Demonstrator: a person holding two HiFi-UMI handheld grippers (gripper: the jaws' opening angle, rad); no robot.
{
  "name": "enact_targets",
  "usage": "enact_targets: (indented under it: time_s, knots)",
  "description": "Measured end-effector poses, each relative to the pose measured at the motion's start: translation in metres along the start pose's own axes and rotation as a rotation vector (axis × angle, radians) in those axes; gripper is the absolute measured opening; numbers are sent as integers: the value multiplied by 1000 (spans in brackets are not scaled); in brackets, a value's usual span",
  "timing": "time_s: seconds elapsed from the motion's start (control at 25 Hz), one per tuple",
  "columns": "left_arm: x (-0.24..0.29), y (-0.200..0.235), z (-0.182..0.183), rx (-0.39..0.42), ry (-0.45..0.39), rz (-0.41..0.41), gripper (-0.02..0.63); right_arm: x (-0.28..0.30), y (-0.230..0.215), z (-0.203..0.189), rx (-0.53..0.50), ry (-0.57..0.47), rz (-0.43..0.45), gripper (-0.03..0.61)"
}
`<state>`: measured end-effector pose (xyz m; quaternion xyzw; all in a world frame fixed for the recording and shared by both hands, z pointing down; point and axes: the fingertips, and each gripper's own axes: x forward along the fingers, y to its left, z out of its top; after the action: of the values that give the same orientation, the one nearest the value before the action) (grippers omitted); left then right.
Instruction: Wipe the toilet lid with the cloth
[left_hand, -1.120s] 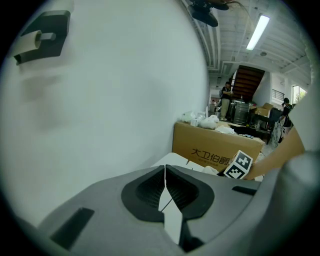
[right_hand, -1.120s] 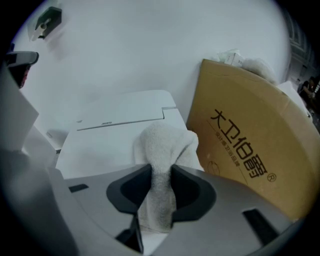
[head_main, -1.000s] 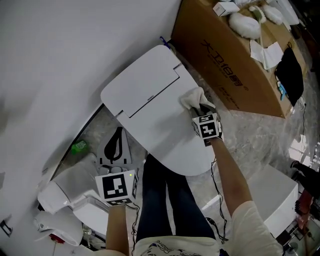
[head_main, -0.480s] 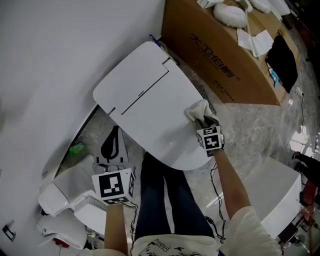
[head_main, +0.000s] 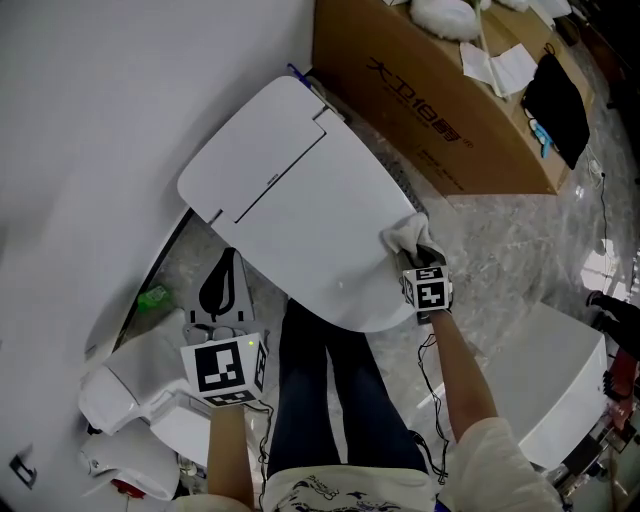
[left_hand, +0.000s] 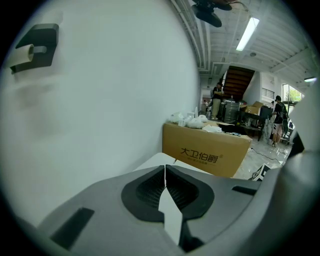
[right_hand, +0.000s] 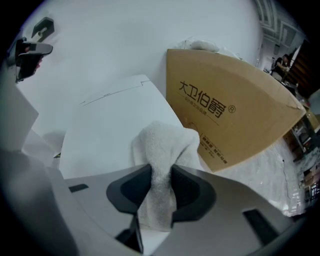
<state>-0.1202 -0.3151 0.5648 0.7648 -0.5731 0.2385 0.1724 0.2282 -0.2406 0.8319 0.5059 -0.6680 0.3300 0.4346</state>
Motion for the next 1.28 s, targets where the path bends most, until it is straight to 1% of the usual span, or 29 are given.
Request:
enact_targets:
  time_s: [0.2, 0.48, 0.76, 1.12, 1.28]
  knots:
    - [-2, -2, -2, 2, 2, -7, 11, -11, -5, -28, 58, 35, -27, 115]
    - [-4, -6, -5, 7, 5, -14, 12, -26, -3, -68, 102, 80, -57, 115]
    - [-9, -10, -9, 13, 5, -20, 11, -37, 1, -97, 202, 106, -111, 115]
    - [-15, -2, -18, 3, 14, -14, 11, -42, 17, -111, 423, 151, -217, 109]
    - [-16, 8, -22, -4, 16, 0, 12, -41, 32, -102, 474, 150, -229, 107]
